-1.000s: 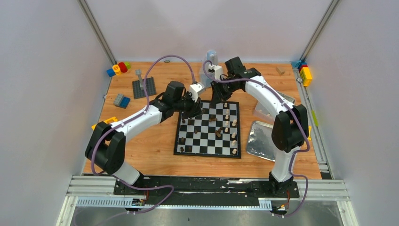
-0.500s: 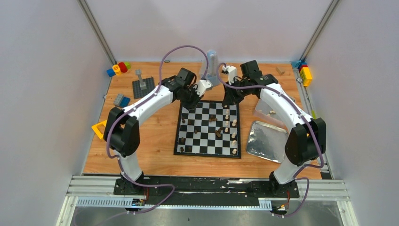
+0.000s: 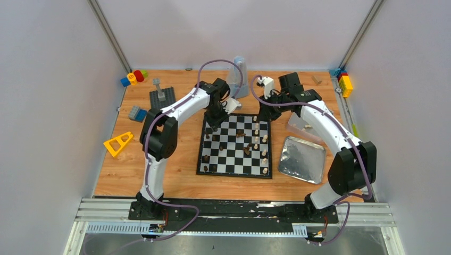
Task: Set up the chess pieces on the board
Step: Place the chess piece on the chessboard.
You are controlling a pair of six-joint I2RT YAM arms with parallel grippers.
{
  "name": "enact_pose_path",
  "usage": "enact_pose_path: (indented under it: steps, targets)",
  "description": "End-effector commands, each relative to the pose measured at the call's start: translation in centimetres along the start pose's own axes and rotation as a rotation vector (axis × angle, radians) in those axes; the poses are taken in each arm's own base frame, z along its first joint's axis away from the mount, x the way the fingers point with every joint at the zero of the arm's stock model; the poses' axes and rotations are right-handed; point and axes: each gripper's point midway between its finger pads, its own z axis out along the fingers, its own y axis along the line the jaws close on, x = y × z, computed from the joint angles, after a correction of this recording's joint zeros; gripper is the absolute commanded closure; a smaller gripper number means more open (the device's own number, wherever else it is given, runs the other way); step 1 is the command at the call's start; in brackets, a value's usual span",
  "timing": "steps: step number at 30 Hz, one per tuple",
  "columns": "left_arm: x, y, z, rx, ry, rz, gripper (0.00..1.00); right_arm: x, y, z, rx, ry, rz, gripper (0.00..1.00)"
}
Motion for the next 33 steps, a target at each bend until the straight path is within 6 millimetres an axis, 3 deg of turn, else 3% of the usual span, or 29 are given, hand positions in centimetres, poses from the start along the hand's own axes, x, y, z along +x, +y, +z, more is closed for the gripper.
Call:
enact_pose_path:
  steps: [1,24,33]
  targets:
    - [0.1,-0.1,-0.4,0.008,0.044,0.005,0.88,-1.5,0.1,-1.3,0.011,-0.075,-0.050,1.00]
    - [-1.0,0.4,1.2,0.024,0.084,-0.009,0.85,-0.9,0.1,-1.1,0.000,-0.075,-0.044,1.00]
    - [-0.8,0.4,1.7,0.016,0.109,-0.004,0.80,-0.6,0.0,-1.0,-0.004,-0.071,-0.041,1.00]
